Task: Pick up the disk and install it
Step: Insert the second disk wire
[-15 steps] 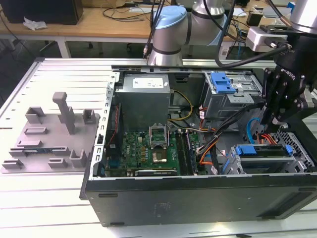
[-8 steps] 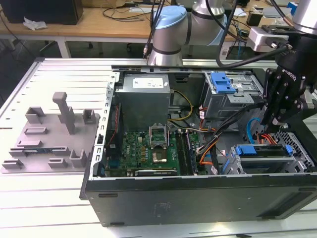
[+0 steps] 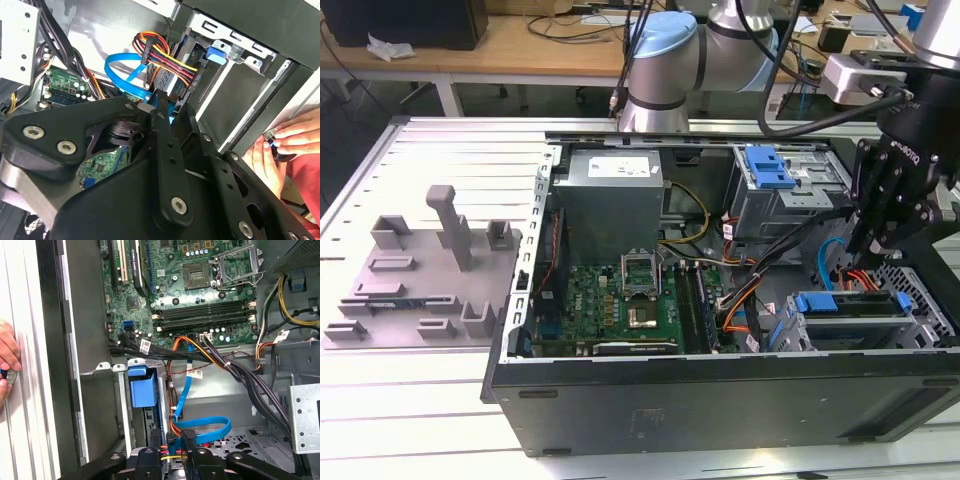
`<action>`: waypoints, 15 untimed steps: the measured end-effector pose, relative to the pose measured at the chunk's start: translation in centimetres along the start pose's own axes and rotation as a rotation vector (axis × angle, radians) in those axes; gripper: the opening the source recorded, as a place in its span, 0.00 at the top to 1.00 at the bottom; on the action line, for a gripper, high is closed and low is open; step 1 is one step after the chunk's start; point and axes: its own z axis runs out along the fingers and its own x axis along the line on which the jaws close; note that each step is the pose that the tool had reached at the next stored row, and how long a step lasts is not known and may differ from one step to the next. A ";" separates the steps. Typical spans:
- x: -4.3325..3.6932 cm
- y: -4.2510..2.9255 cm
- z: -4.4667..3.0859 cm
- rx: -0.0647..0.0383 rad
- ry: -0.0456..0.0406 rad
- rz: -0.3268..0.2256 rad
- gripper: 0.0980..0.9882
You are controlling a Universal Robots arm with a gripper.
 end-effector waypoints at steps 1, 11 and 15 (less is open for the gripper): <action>-0.01 -0.07 0.03 0.000 0.0000 -0.002 0.77; -0.02 -0.16 0.45 0.000 -0.0026 -0.003 0.89; 0.16 -0.18 0.47 0.000 -0.0061 -0.003 0.93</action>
